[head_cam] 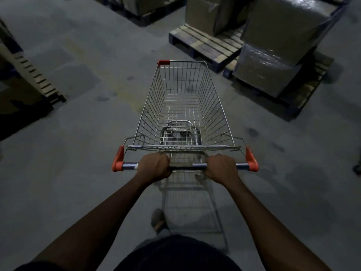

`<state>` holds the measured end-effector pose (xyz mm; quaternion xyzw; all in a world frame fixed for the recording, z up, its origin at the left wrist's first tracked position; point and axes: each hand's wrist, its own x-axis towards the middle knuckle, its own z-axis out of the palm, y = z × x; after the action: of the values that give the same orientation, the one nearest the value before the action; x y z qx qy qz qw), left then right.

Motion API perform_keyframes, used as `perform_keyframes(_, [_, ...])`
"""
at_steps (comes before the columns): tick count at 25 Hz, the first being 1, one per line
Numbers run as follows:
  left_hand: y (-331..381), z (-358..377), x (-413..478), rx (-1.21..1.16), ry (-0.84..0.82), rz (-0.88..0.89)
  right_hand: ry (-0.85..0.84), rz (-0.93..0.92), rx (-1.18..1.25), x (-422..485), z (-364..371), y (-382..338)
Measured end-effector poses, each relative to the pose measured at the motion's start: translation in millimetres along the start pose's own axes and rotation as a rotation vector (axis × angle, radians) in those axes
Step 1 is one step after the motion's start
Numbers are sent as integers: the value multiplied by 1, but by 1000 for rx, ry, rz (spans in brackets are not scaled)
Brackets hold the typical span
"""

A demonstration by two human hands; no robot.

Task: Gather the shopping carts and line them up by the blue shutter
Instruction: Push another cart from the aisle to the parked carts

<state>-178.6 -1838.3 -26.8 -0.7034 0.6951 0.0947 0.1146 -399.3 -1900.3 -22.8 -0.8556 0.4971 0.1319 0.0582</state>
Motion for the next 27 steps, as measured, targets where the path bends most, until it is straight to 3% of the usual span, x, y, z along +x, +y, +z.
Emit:
perform_keyframes(12, [145,-17,60,140,2,308,36,299,146,-91,35,122])
perform_keyframes(27, [340,-70,207,317,46,899,5,896,316,-130,49,261])
